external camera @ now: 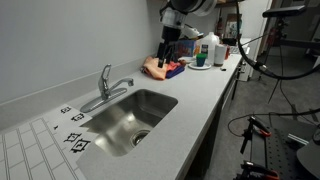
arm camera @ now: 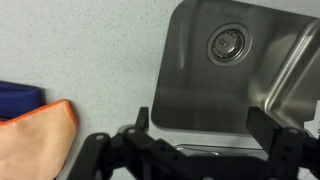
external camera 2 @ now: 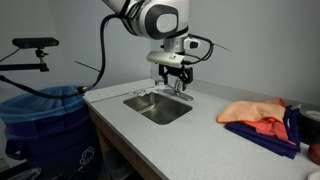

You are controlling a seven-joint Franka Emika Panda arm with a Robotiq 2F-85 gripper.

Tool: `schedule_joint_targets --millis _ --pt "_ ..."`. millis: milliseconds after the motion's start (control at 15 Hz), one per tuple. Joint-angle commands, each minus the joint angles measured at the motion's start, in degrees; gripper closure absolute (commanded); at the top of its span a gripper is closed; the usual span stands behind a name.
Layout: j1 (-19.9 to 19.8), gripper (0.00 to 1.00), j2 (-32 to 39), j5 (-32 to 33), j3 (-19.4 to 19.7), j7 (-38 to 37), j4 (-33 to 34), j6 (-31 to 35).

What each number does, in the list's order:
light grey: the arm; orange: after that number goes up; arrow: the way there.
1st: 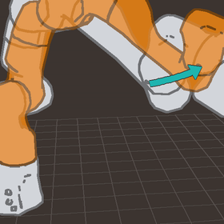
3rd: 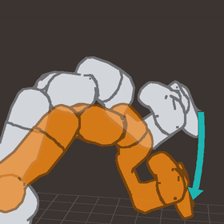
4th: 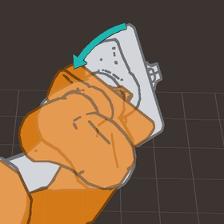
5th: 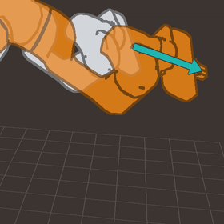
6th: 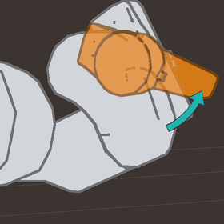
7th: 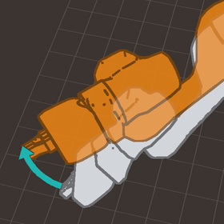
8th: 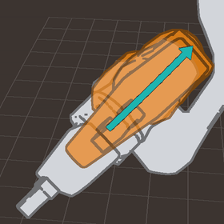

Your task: Turn the tap nozzle to the left

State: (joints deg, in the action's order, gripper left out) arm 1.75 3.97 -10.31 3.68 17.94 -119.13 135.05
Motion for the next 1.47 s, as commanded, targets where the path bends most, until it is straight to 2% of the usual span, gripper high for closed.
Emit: schedule_joint_targets --millis 0,600,1400 --pt "-0.66 0.0 6.36 1.95 -2.4 -0.01 4.14 3.42" --pt "-0.27 0.0 14.63 3.85 -7.17 -0.59 8.76 8.15" --pt "0.69 0.0 18.01 7.88 -10.22 0.04 12.92 10.6"
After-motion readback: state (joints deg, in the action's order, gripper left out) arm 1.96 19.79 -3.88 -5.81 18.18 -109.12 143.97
